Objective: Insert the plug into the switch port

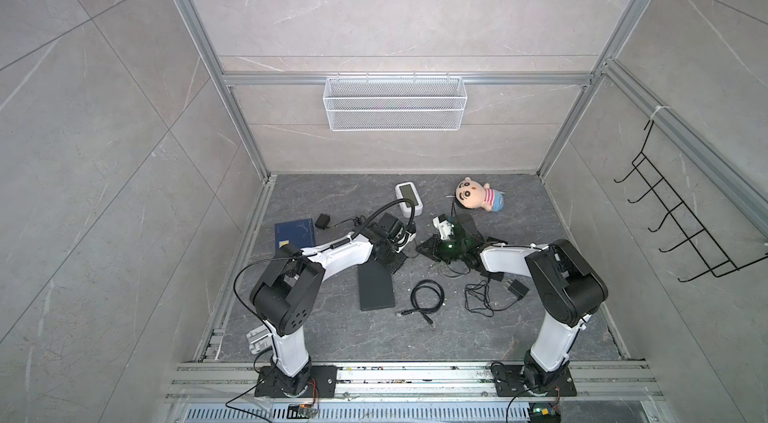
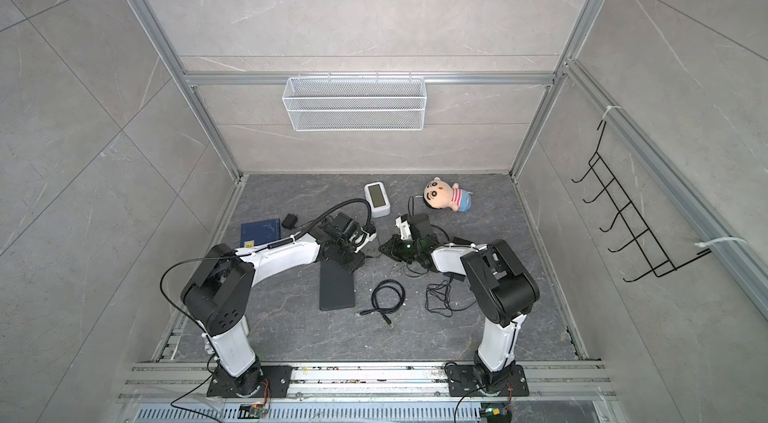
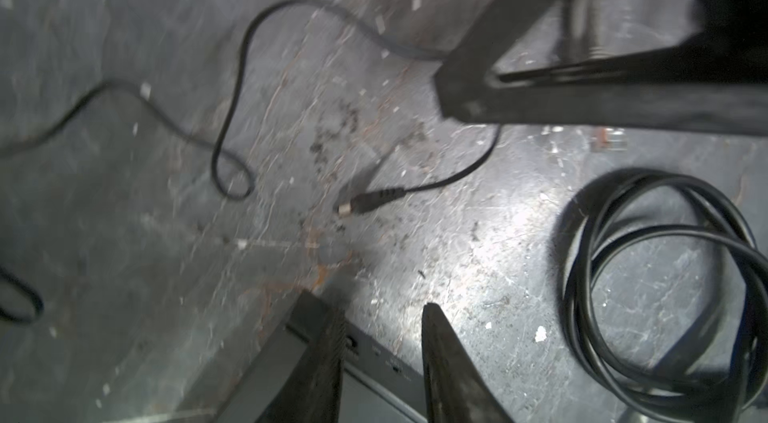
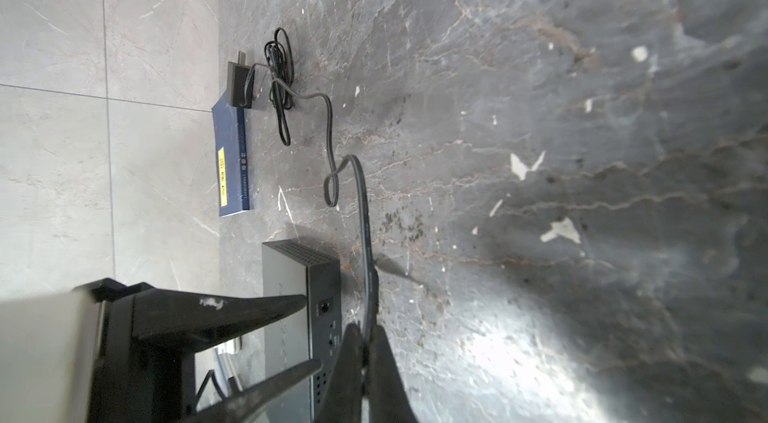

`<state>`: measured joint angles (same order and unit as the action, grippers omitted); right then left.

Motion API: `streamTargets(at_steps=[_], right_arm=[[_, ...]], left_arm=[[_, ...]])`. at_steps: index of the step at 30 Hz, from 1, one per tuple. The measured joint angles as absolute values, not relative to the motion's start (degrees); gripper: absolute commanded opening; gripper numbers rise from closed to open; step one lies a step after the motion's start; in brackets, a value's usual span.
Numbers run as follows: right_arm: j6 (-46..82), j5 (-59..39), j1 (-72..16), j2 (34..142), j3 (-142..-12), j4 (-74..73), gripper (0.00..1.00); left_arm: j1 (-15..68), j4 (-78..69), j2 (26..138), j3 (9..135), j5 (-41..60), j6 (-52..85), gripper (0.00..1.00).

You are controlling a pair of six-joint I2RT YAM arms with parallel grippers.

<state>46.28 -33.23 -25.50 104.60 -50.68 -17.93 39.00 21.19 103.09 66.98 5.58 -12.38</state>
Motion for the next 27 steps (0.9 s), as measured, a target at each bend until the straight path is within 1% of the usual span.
streamTargets(at_steps=[4,10,20,27], right_arm=[[47.7,-35.66,-25.41,104.6,-50.68,-18.46,0.07],[49.6,-38.17,-25.12,104.6,-50.68,-19.7,0.07],[51.51,-38.44,-24.08,104.49,-50.57,-20.03,0.07],[53.58,-39.48,-23.81,103.11,-50.3,-21.52,0.07]], left_arm=[[38.96,17.54,103.09,65.84,6.92,-20.47,0.35],[38.83,15.64,103.09,65.17,8.47,-27.09,0.33],[36.99,14.61,100.51,60.27,15.38,-29.28,0.34],[36.69,13.93,99.46,59.94,15.38,-29.36,0.34]])
